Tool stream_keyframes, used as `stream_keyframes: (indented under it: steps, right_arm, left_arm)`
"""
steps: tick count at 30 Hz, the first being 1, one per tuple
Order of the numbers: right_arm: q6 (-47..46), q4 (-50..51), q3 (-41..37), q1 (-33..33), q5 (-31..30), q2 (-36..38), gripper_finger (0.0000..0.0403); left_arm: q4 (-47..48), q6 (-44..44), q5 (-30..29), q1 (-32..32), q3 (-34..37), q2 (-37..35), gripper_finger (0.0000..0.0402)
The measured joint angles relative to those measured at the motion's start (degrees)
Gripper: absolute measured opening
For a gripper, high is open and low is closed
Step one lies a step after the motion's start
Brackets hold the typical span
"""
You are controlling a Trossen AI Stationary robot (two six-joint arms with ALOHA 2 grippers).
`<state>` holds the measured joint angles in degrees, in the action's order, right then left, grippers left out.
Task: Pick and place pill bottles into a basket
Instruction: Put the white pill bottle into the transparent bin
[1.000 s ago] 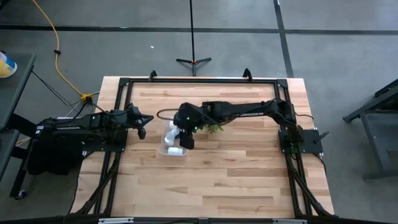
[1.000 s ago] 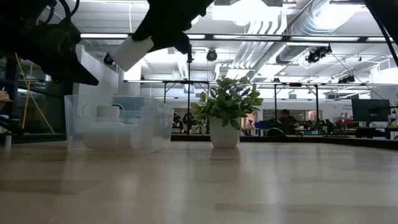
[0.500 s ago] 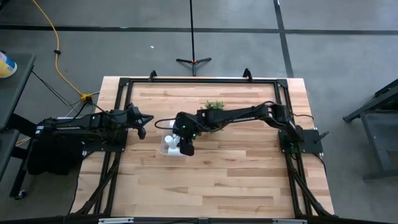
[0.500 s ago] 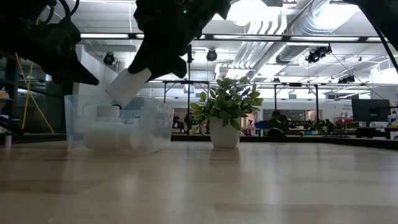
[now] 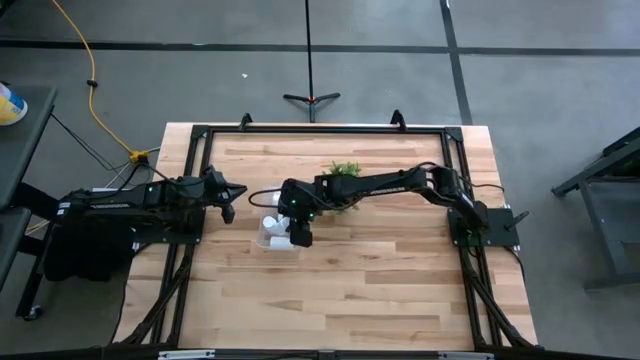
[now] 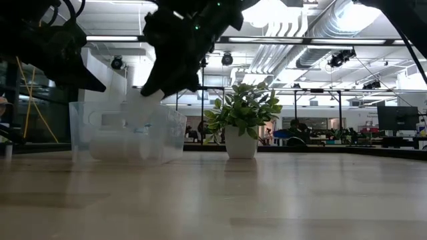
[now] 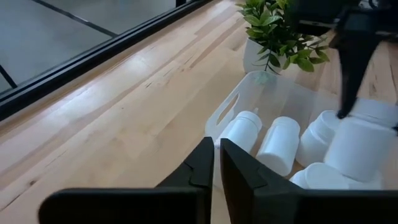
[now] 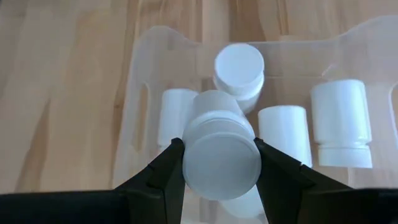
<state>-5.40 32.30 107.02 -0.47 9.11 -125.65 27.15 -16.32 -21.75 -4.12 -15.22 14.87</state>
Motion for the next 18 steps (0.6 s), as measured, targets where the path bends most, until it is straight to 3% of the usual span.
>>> stream_keyframes:
  steps: [6,9,12,15,18]
  right_arm:
    - [1.0,1.3,0.0,-0.7,0.3,-1.0,0.0149]
    - [1.2,1.5,0.0,-0.7,0.3,-1.2,0.0149]
    - [1.2,1.4,0.0,-0.7,0.1,-1.2,0.0155]
    - [1.2,1.5,0.0,-0.5,-0.7,-1.2,0.0188]
    - [1.1,1.5,0.0,-0.3,-1.1,-1.2,0.0222]
  left_arm:
    - [0.0,0.5,0.0,0.0,0.0,0.0,0.0021]
    - [0.0,1.0,0.0,0.0,0.0,0.0,0.002]
    - [0.0,0.9,0.0,0.0,0.0,0.0,0.0037]
    - [0.0,-0.3,-0.6,0.0,0.0,0.0,0.007]
    - [0.0,-0.5,-1.1,0.0,0.0,0.0,0.0077]
